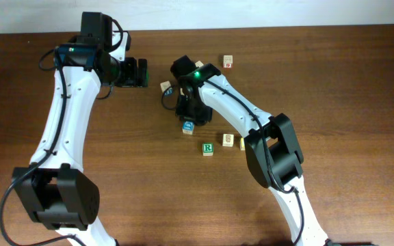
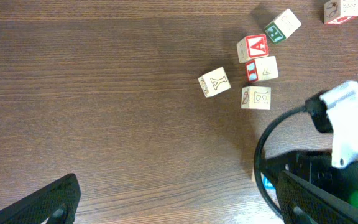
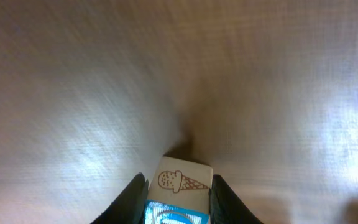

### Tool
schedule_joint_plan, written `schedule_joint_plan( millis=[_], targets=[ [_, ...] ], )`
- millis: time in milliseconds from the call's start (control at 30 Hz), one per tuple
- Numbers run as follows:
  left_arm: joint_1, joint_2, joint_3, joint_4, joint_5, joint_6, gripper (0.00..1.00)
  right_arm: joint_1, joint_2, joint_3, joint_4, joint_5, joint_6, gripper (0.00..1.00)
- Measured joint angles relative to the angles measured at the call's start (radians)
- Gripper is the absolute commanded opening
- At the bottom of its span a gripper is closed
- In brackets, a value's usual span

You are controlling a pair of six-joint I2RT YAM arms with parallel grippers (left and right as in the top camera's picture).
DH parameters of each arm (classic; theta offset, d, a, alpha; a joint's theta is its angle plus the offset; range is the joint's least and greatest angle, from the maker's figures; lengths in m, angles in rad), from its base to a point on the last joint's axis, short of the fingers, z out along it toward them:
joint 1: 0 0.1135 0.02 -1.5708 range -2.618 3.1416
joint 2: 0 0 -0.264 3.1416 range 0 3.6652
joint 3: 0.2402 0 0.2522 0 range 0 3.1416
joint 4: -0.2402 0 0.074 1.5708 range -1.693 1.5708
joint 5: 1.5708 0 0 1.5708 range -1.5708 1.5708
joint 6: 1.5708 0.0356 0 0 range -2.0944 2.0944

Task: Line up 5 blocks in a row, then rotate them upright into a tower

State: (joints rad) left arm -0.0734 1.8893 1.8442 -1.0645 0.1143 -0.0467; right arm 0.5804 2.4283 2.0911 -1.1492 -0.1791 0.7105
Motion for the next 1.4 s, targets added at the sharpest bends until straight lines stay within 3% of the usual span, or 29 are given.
schedule_joint_plan(
  millis=[300, 467, 700, 833, 1133, 1400],
  targets=[
    [0.000, 0.000, 0.000, 0.000, 0.000, 0.000, 0.99, 0.003, 0.000, -0.002, -0.127, -0.026, -0.069, 0.28],
    [0.000, 0.000, 0.000, 0.000, 0.000, 0.000, 0.99, 0.024, 0.000, -0.008, -0.146, -0.023, -0.109, 0.46],
    [0.000, 0.000, 0.000, 0.000, 0.000, 0.000, 0.99, 0.026, 0.002, -0.008, -0.148, -0.023, -0.146, 0.46],
    [0.000, 0.000, 0.000, 0.000, 0.000, 0.000, 0.99, -0.026, 0.011, 0.082, -0.143, -0.023, -0.166, 0.46],
    [0.000, 0.000, 0.000, 0.000, 0.000, 0.000, 0.99, -0.095, 0.012, 0.152, 0.209, 0.005, -0.167, 0.58],
    [0.000, 0.000, 0.000, 0.000, 0.000, 0.000, 0.99, -0.049, 0.014, 0.060, 0.375, 0.116, -0.128, 0.57]
  ],
)
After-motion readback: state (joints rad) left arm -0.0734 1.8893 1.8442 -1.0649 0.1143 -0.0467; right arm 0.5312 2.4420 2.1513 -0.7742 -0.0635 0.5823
